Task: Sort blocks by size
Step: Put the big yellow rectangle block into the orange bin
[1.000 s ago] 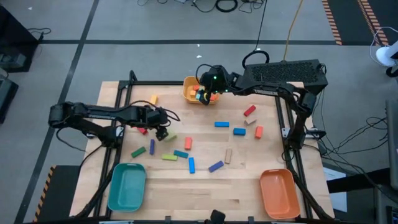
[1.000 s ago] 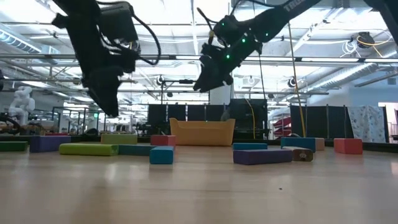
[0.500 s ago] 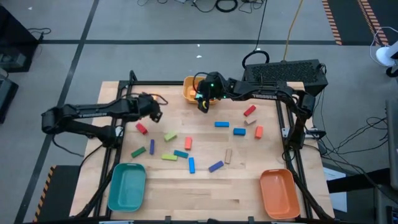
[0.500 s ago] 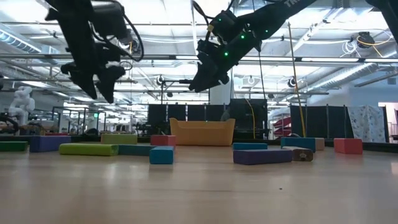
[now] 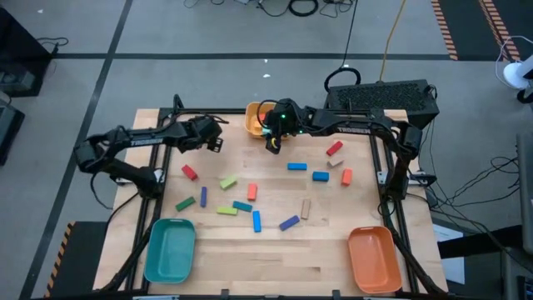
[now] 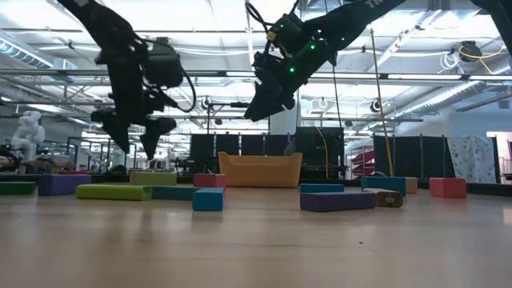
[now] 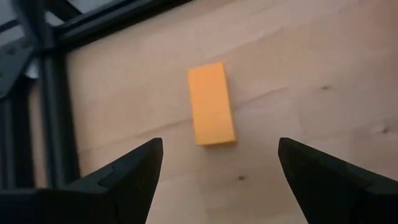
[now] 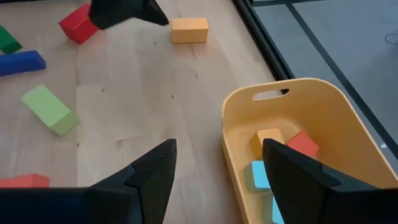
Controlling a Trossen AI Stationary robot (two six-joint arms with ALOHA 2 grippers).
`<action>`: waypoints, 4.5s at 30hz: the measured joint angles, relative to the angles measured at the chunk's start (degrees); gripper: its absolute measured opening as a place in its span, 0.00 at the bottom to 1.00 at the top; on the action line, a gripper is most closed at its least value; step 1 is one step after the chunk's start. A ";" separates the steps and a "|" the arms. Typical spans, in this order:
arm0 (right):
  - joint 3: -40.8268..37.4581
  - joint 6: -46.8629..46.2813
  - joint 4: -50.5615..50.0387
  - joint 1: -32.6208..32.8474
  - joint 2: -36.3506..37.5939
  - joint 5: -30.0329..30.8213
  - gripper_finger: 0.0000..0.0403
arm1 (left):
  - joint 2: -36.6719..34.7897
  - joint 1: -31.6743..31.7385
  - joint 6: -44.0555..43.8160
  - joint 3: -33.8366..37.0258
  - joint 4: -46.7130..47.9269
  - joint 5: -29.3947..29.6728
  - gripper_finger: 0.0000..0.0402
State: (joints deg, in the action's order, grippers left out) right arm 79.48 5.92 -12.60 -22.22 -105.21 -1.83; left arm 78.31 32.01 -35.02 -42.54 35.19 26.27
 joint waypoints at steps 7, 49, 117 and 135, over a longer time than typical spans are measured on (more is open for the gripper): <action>0.00 0.23 -0.07 0.00 -0.02 0.00 0.56 | 4.84 3.74 1.49 0.02 -4.76 -1.82 0.80; -0.02 2.04 -3.61 2.22 -0.07 0.24 0.56 | 13.09 8.91 19.91 -0.05 -12.26 -6.45 0.38; -0.02 44.49 2.00 23.52 0.28 14.90 0.56 | -7.02 -17.30 30.95 0.08 -26.20 -51.74 0.35; 0.07 44.49 4.61 23.59 0.32 9.40 0.35 | -6.91 -17.90 25.13 0.06 -30.66 -52.13 0.38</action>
State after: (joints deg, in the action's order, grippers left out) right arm 79.55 50.41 -8.00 1.38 -104.89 7.57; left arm 71.40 14.11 -9.89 -42.48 4.54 -25.86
